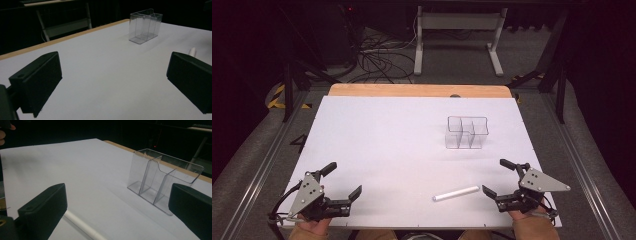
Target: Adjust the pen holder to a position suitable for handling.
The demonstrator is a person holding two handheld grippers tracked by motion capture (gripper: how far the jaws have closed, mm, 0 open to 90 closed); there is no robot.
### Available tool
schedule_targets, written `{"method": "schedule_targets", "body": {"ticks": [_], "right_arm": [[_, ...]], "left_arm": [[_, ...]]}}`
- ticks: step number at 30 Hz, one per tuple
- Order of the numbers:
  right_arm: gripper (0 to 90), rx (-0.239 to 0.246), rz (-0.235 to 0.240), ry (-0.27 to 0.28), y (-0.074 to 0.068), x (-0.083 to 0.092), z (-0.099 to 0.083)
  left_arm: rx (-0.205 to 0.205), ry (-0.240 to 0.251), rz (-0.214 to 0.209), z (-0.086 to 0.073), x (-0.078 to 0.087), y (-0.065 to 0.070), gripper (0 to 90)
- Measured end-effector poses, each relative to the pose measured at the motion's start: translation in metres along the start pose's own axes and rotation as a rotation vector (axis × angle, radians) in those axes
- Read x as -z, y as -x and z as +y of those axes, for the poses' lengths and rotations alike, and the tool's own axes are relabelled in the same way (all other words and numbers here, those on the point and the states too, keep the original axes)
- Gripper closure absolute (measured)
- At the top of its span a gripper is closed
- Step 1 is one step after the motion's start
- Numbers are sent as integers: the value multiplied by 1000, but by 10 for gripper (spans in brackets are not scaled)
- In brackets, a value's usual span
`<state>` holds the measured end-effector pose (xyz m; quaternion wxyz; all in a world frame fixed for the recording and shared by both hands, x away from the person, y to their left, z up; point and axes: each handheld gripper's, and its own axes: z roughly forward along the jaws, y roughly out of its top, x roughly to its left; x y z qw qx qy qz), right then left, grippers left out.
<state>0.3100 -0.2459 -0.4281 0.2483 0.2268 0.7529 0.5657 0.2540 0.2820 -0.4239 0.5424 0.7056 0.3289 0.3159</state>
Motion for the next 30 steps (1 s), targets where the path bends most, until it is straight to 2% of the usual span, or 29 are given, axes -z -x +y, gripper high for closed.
{"method": "schedule_targets", "body": {"ticks": [7, 24, 30], "right_arm": [[32, 0, 2, -3, 0, 1, 1], [39, 10, -1, -15, 1, 1, 7], [40, 20, 0, -16, 4, 0, 16]], "left_arm": [[-28, -3, 5, 1, 0, 2, 6], [-21, -7, 6, 1, 0, 2, 6], [-21, -11, 3, 1, -1, 2, 6]]}}
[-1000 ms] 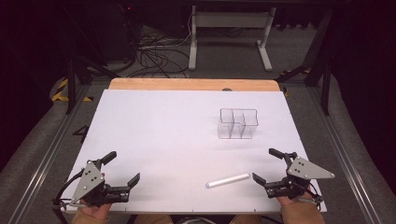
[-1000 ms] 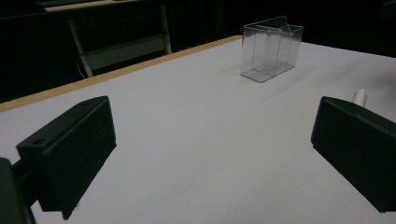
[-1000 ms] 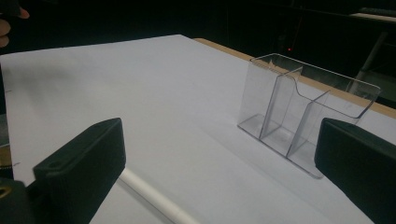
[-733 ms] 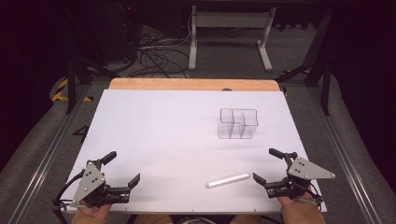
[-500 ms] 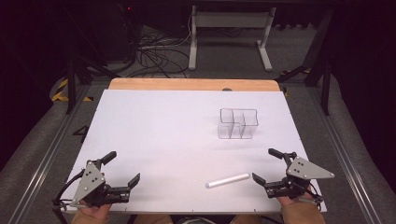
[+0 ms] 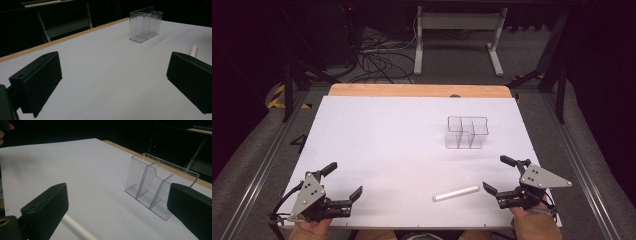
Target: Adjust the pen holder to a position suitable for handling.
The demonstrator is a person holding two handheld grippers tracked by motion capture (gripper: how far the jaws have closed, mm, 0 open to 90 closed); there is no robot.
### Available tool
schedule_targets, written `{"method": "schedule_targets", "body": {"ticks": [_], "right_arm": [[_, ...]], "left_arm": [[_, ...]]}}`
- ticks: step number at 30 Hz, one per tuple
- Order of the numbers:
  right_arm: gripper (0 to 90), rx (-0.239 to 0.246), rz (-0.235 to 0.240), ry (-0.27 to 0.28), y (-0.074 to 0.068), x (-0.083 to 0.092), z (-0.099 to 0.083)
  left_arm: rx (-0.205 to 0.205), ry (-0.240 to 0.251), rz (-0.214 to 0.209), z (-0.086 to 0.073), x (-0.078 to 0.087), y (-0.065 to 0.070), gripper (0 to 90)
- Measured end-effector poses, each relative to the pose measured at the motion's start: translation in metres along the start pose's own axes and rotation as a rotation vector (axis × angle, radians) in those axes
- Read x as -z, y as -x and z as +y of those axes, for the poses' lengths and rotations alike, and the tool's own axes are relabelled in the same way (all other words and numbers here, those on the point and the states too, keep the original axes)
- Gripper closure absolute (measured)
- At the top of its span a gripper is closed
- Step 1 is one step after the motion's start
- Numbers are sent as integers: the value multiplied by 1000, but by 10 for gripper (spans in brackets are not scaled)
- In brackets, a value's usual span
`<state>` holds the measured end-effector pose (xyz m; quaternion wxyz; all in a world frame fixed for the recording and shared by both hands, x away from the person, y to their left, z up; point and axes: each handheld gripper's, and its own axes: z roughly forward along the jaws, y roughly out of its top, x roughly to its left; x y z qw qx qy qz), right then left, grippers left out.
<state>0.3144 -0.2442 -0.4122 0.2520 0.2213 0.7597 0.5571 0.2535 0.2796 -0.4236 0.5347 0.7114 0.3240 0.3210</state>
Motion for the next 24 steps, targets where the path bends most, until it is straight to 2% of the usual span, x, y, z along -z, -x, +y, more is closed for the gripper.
{"method": "schedule_targets", "body": {"ticks": [8, 24], "right_arm": [[41, 1, 6, -15, 9, -10, 16], [38, 3, 3, -30, 22, -23, 36]], "left_arm": [[4, -5, 0, 0, 0, 0, 6], [4, -8, 4, -1, 0, -1, 8]]}}
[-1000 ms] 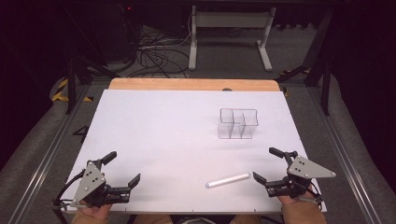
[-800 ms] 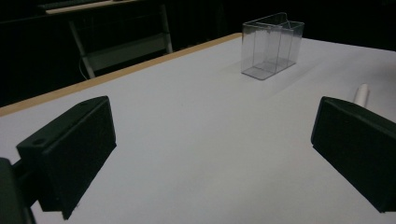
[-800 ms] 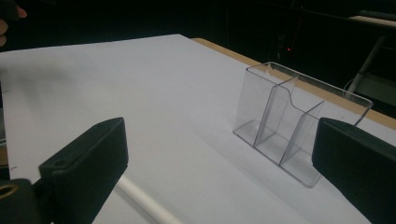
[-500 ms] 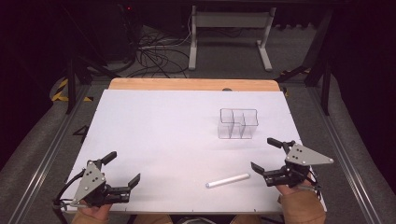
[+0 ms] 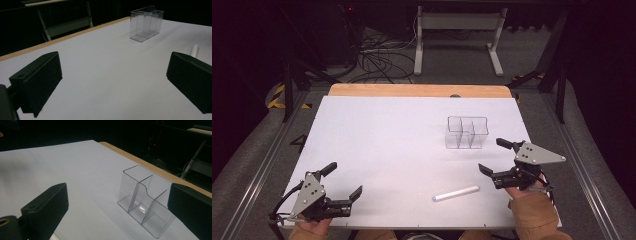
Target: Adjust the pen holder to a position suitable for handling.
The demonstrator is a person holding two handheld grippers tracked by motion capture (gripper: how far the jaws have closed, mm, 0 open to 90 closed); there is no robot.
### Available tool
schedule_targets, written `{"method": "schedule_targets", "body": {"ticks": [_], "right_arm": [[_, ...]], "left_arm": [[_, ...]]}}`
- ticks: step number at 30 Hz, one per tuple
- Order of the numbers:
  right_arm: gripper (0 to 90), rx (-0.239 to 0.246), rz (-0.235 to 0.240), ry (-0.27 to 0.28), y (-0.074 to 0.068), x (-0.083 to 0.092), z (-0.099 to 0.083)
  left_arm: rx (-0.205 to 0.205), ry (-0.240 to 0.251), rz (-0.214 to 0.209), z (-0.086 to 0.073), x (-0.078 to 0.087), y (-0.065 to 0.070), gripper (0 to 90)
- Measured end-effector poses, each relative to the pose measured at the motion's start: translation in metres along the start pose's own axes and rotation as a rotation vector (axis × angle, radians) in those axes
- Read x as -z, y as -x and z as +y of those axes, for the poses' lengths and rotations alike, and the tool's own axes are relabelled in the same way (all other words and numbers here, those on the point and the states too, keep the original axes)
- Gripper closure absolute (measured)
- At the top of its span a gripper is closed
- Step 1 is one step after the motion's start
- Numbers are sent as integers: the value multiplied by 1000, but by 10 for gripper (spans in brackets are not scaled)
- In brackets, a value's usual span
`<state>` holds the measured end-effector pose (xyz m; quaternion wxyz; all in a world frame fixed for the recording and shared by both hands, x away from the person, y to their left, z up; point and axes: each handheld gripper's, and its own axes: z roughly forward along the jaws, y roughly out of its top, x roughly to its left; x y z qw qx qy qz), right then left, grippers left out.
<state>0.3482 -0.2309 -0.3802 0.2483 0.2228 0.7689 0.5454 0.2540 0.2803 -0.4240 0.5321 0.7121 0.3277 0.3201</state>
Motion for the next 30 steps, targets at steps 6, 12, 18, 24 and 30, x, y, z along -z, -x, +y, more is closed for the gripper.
{"method": "schedule_targets", "body": {"ticks": [6, 12, 18, 24, 30], "right_arm": [[34, -16, 7, 0, 3, -1, 2], [12, 21, 30, -43, 7, -3, 8], [119, 86, 67, -154, 12, -5, 22], [205, 127, 100, -240, 16, -14, 35], [254, 166, 116, -304, 21, -24, 45]], "left_arm": [[2, -4, -1, 0, -1, -1, 8], [1, -3, -2, 0, 0, -1, 8], [4, -7, -3, 0, -1, -1, 8], [7, -9, -5, -1, -1, -1, 7], [6, -10, -2, -1, 0, -1, 8]]}}
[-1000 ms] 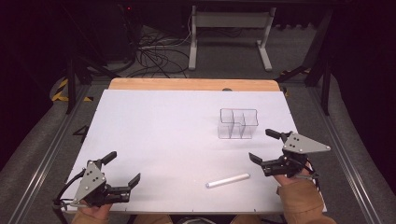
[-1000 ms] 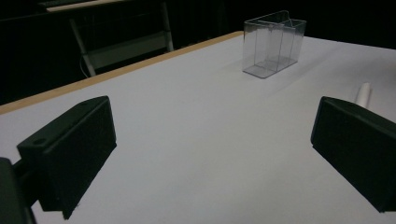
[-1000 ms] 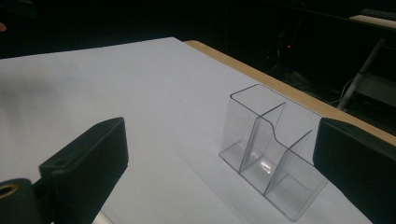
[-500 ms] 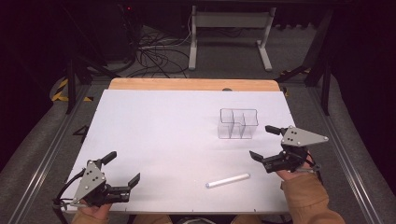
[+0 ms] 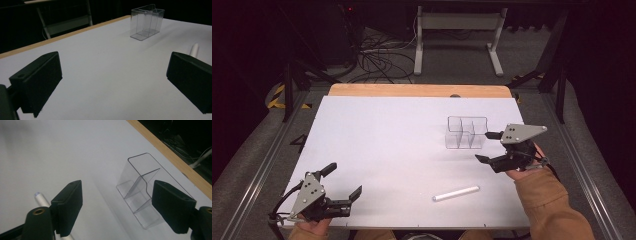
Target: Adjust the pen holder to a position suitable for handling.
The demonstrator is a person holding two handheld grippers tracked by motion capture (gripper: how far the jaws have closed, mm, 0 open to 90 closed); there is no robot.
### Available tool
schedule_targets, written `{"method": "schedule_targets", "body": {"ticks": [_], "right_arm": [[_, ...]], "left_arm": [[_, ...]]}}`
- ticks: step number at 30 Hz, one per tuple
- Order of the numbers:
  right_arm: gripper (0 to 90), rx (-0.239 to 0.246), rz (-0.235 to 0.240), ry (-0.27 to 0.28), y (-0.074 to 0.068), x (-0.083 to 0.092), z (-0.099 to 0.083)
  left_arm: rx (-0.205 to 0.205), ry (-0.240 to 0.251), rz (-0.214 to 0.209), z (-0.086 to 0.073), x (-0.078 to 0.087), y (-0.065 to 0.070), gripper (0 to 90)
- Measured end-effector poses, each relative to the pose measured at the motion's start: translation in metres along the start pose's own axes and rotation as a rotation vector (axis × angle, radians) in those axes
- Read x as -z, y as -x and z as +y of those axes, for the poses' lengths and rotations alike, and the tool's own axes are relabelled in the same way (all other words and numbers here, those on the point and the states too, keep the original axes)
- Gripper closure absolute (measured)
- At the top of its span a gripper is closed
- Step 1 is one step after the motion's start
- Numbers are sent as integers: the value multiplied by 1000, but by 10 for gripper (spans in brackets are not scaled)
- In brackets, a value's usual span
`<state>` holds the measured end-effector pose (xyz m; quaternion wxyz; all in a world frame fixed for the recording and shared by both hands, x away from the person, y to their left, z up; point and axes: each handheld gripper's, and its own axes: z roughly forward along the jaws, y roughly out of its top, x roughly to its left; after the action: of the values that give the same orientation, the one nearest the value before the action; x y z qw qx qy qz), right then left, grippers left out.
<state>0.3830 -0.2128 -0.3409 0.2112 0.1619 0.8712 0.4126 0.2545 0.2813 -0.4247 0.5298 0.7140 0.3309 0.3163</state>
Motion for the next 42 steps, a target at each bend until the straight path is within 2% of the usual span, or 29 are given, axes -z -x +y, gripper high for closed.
{"method": "schedule_targets", "body": {"ticks": [13, 17, 21, 22, 25, 26, 28, 31, 32, 36, 37, 41, 42], "right_arm": [[320, 89, 8, -112, 18, -17, 20], [338, 94, 8, -125, 23, -24, 24], [355, 123, 16, -148, 29, -31, 27], [360, 115, 11, -149, 29, -34, 27], [372, 140, 25, -168, 34, -39, 29], [375, 125, 16, -172, 34, -42, 29], [381, 148, 25, -191, 38, -46, 29], [392, 143, 22, -209, 41, -52, 30], [396, 161, 28, -219, 43, -53, 31], [403, 152, 26, -232, 48, -60, 32], [403, 165, 39, -238, 50, -61, 32], [403, 142, 41, -228, 54, -66, 29], [403, 158, 58, -239, 56, -67, 29]], "left_arm": [[2, -1, 0, 0, -1, 0, 7], [2, -3, -1, 0, -1, 0, 8], [2, -2, -2, 0, -1, 0, 7], [2, -2, -3, 0, -1, 0, 7], [3, -3, -4, 0, -1, 0, 7], [3, -3, -4, 0, -1, 0, 7], [5, -2, -4, 0, -1, 0, 7], [5, -2, -4, 0, -1, 0, 7], [2, -3, -4, 0, -1, 0, 8], [3, -5, -3, -1, -1, -1, 8], [3, -4, -3, -1, -1, -1, 7], [6, -5, -5, -1, -2, -2, 7], [8, -5, -5, -1, -2, -1, 8]]}}
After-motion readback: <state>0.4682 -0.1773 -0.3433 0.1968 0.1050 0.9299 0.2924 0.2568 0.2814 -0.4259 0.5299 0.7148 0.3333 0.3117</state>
